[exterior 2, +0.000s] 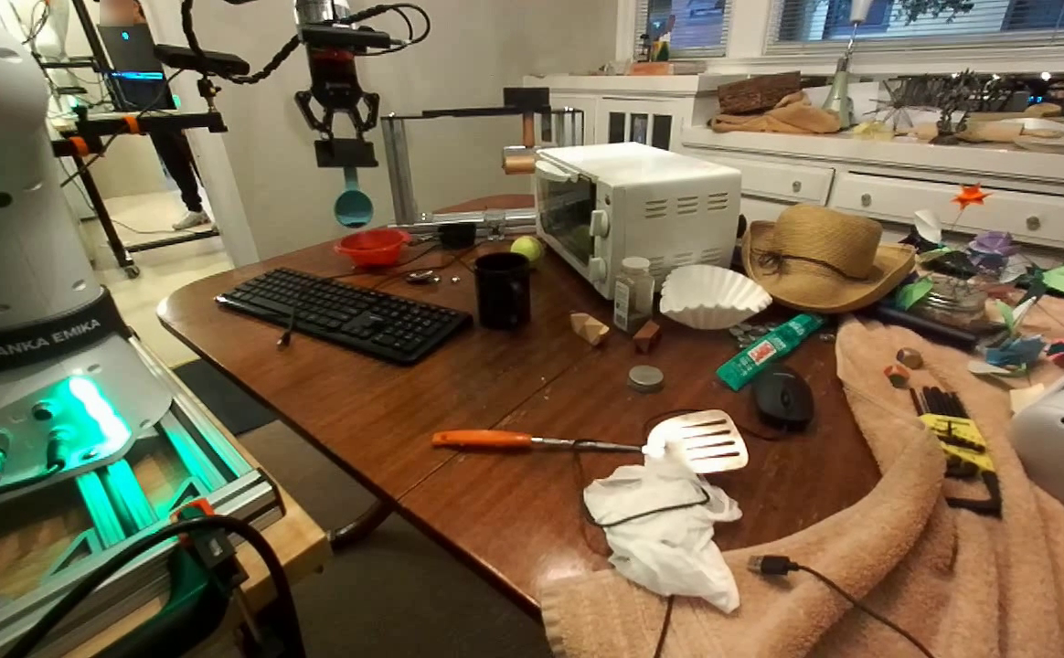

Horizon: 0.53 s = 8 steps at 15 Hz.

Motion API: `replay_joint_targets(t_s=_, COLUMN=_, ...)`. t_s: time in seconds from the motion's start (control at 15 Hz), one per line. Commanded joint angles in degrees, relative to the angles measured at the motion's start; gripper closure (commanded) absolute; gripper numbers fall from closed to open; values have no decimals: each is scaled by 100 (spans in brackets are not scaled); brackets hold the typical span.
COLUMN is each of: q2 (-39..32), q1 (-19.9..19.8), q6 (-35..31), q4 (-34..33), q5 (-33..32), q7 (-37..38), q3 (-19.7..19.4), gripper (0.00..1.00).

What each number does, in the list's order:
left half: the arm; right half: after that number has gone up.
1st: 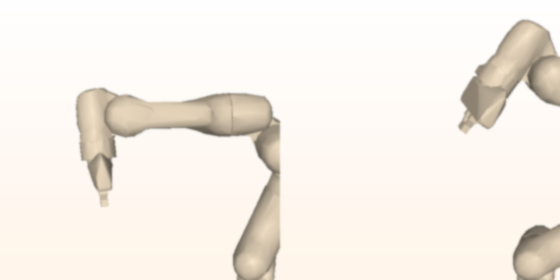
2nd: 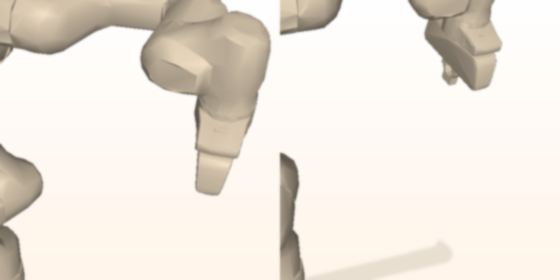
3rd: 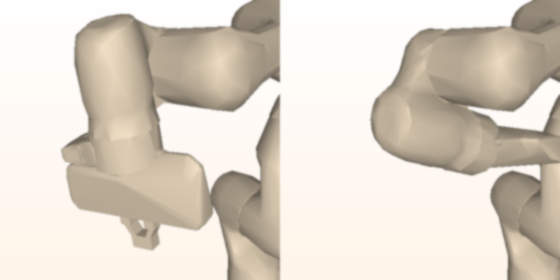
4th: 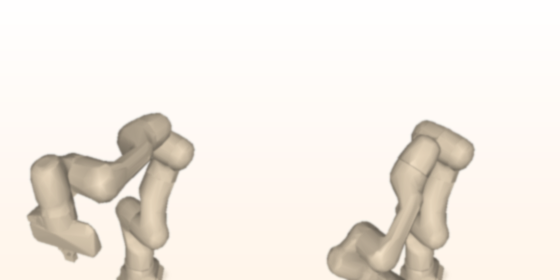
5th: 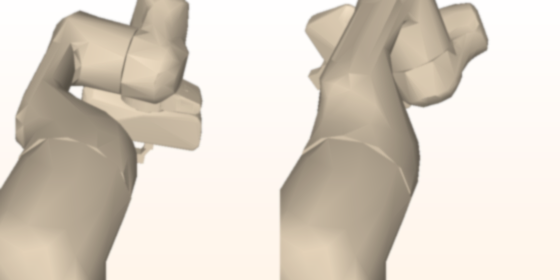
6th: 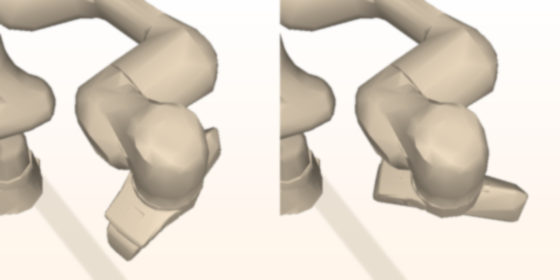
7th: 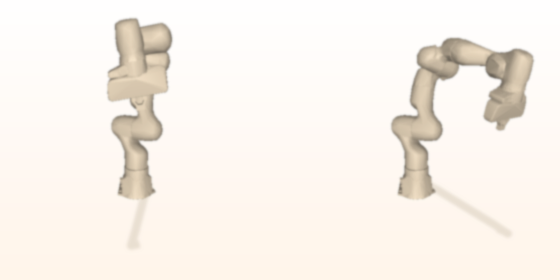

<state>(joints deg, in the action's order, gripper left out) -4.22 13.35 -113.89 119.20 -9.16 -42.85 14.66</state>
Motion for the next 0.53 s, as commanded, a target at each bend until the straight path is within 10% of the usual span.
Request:
replay_joint_targets(t_s=0.0, q2=204, q1=142, q6=681, q4=-149, q5=-495, q7=61, q3=90, gripper=77)
replay_joint_targets(t_s=0.47, q2=577, q1=201, q6=1205, q4=-62, q5=-1479, q7=-76, q3=111, gripper=77)
